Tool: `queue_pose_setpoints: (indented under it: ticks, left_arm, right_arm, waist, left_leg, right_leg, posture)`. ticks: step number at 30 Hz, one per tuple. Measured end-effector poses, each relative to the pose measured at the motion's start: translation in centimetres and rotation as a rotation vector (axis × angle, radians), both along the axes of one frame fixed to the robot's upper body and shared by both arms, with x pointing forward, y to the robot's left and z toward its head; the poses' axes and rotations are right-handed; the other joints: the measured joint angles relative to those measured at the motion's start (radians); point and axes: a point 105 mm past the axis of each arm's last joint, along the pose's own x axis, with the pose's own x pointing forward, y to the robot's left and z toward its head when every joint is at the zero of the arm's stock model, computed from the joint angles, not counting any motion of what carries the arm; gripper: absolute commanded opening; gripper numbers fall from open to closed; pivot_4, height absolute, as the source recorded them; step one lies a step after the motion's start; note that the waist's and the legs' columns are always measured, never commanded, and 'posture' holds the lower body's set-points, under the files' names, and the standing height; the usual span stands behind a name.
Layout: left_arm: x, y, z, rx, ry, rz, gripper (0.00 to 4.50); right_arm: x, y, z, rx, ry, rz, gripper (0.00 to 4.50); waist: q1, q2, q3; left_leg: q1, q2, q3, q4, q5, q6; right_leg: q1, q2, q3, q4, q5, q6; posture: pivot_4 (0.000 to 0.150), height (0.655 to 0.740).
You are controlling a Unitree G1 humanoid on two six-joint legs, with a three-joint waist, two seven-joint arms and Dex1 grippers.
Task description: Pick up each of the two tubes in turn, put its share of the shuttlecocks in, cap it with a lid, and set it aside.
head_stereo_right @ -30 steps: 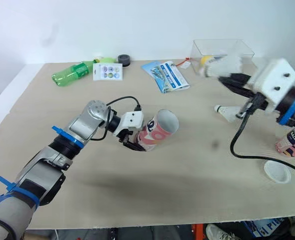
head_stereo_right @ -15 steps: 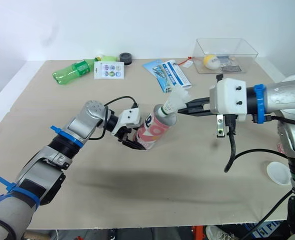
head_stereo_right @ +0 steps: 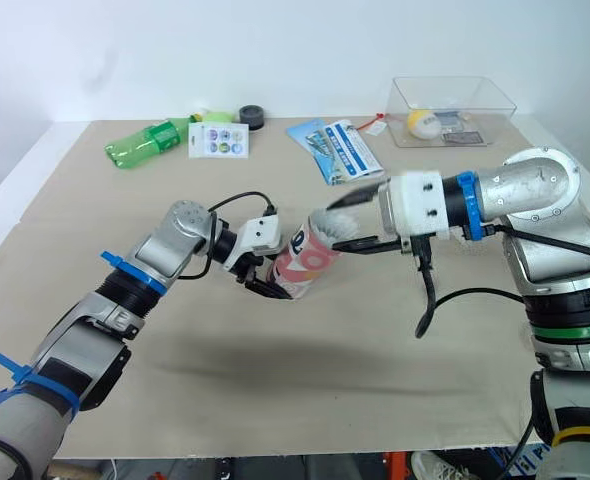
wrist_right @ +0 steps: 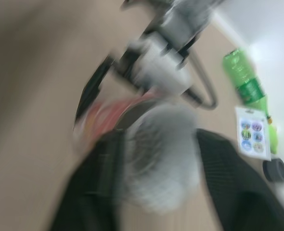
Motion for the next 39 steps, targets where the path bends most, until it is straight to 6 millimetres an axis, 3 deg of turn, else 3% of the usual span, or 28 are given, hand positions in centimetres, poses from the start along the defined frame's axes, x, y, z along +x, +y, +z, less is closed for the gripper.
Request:
queue_pose_setpoints:
  ticks: [3, 5, 8, 9, 12, 13, 18, 24, 30, 39]
  left_arm:
    - [-0.1, 0.0, -0.1, 0.000, -0.003, -0.003, 3.28]
    - [-0.2, 0.1, -0.1, 0.003, -0.002, -0.001, 3.28]
    - [-0.2, 0.4, -0.2, 0.007, -0.002, 0.006, 3.28]
    - [-0.2, 0.4, -0.2, 0.008, -0.002, 0.006, 3.28]
    - [-0.2, 0.5, -0.1, 0.012, -0.008, 0.005, 3.28]
    - [-0.2, 0.5, -0.2, 0.014, -0.009, 0.005, 3.28]
    - [-0.3, 0.3, -0.2, 0.016, -0.009, 0.000, 3.28]
    - [-0.4, 0.3, -0.2, 0.021, -0.014, -0.004, 3.28]
    - [-0.5, 0.1, -0.2, 0.020, -0.016, -0.011, 3.28]
    - [-0.7, 0.1, -0.2, 0.020, -0.021, -0.014, 3.28]
  right_arm:
    - [0.5, -1.6, 1.3, 0.163, 0.101, -0.108, 4.47]
    - [1.4, -4.3, 1.1, 0.305, 0.174, -0.250, 4.47]
    - [2.9, -10.5, -2.4, 0.455, 0.277, -0.565, 4.47]
    - [3.0, -11.1, -3.0, 0.456, 0.279, -0.598, 4.47]
    - [3.5, -16.5, -8.3, 0.494, 0.279, -0.927, 4.47]
    - [3.6, -17.6, -9.1, 0.527, 0.256, -1.005, 4.47]
    - [3.5, -19.4, -10.7, 0.531, 0.187, -1.143, 4.47]
    - [4.3, -20.6, -13.4, 0.575, 0.248, -1.224, 4.47]
    - [6.4, -20.2, -13.4, 0.616, 0.255, -1.225, 4.47]
    - [7.9, -19.4, -14.2, 0.645, 0.290, -1.232, 4.47]
  waist:
    - [0.002, 0.000, 0.000]
    - [0.006, -0.002, 0.000]
    - [0.020, -0.003, -0.001]
    - [0.020, -0.003, -0.001]
    - [0.020, 0.000, -0.001]
    - [0.017, 0.000, -0.001]
    - [0.014, 0.001, -0.001]
    - [0.008, 0.001, -0.001]
    - [-0.001, 0.001, -0.001]
    - [-0.002, 0.001, -0.001]
  left_leg:
    - [0.000, 0.000, 0.000, 0.000, 0.000, 0.000]
    - [0.000, 0.000, -0.002, 0.001, 0.000, 0.000]
    - [0.000, 0.000, -0.002, 0.001, 0.000, 0.000]
    - [0.000, 0.000, -0.001, 0.001, 0.000, 0.000]
    - [0.002, 0.000, 0.000, 0.001, 0.000, 0.000]
    - [0.002, 0.000, 0.000, 0.001, 0.000, 0.000]
    - [0.003, 0.000, 0.000, 0.002, 0.001, 0.001]
    - [0.003, -0.001, 0.001, 0.002, 0.001, 0.001]
    - [0.003, -0.001, 0.001, 0.002, 0.001, 0.001]
    - [0.003, -0.001, 0.001, 0.002, 0.001, 0.001]
  right_leg:
    - [0.000, 0.000, -0.001, 0.000, 0.000, -0.001]
    - [0.001, 0.000, -0.002, 0.000, 0.000, -0.001]
    - [0.001, 0.000, -0.002, 0.000, 0.000, -0.001]
    - [0.001, 0.000, -0.002, 0.000, 0.000, 0.000]
    - [0.001, 0.000, -0.001, 0.001, 0.000, 0.001]
    - [0.001, 0.001, 0.000, 0.001, 0.000, 0.001]
    - [0.002, 0.001, 0.001, 0.001, 0.001, 0.002]
    - [0.002, 0.000, 0.002, 0.001, 0.002, 0.003]
    - [0.003, 0.000, 0.001, 0.001, 0.002, 0.003]
    - [0.003, 0.000, 0.002, 0.000, 0.002, 0.003]
  posture:
    - [0.150, 0.7400]
    - [0.150, 0.7400]
    - [0.150, 0.7400]
    - [0.150, 0.7400]
    - [0.150, 0.7400]
    - [0.150, 0.7400]
    - [0.150, 0.7400]
    - [0.150, 0.7400]
    - [0.150, 0.7400]
    - [0.150, 0.7400]
